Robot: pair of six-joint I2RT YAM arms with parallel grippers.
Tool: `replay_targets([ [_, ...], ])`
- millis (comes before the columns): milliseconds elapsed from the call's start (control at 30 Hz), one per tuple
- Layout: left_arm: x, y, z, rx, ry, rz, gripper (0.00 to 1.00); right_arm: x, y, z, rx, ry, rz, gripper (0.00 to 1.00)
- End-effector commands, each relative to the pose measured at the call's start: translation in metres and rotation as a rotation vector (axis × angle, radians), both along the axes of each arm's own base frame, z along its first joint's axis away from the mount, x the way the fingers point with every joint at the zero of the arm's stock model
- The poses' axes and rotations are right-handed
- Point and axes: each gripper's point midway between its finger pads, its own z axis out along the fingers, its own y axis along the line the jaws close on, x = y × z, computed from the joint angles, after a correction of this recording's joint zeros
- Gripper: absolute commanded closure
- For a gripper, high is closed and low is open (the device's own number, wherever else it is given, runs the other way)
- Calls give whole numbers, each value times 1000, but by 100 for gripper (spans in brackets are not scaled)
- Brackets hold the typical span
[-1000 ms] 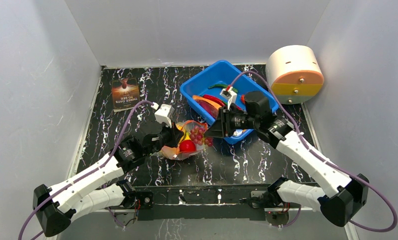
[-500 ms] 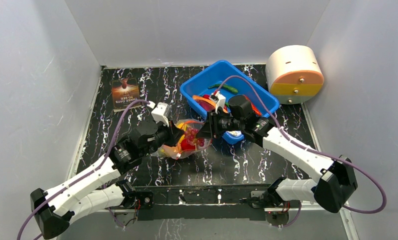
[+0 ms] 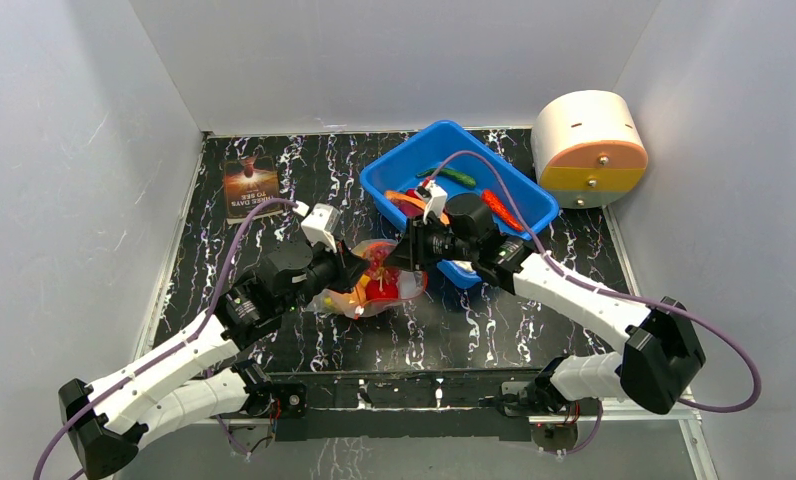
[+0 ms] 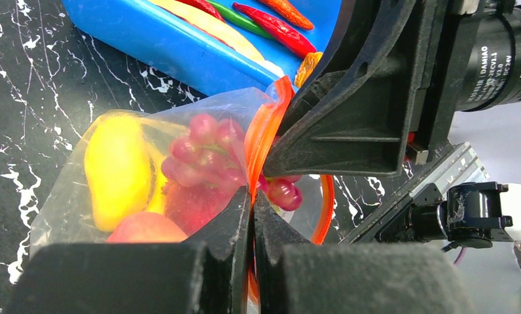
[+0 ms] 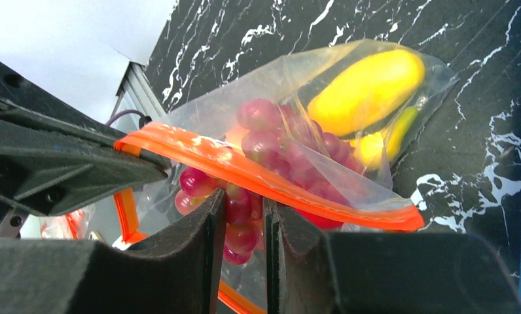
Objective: Place the food in the zip-top bag and seal the zipper
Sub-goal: Place the fake fruit in the zipper food storage bag.
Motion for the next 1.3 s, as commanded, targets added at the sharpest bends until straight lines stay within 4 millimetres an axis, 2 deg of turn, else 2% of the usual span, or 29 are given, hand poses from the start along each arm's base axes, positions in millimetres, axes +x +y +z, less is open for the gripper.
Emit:
replay_targets([
  [0, -1, -7, 34, -90, -50, -20, 100, 15, 16, 18, 73, -59, -61, 78],
  [167, -2, -7, 36, -99, -50, -19, 100, 13, 27, 13, 59, -62, -92, 75],
  [333, -1, -2, 35, -90, -52, -3, 100, 9, 33, -5, 4, -63, -116, 74],
  [400, 0, -1, 34, -88, -53, 5, 100, 8, 34, -13, -20, -56, -123, 68],
  [500, 0, 0, 32, -85, -53, 9, 100, 10, 32, -17, -57, -73, -130, 54],
  [633, 0, 2, 28, -74, -51, 16, 100, 14, 28, 0, -66, -134, -136, 43],
  [733, 1, 6, 24, -53, -50, 26, 100, 14, 25, 22, -67, -179, -124, 35],
  [867, 2, 11, 18, -30, -57, 42, 100, 9, 19, 49, -64, -225, -98, 29],
  [1067, 5, 18, 0, 50, -62, 53, 100, 11, 9, 63, -148, -277, -80, 27],
  [1167, 6, 23, -6, 92, -68, 58, 100, 20, -1, 63, -229, -307, -104, 27],
  [1267, 6, 24, -8, 118, -80, 42, 100, 39, -17, 66, -308, -344, -164, 30],
])
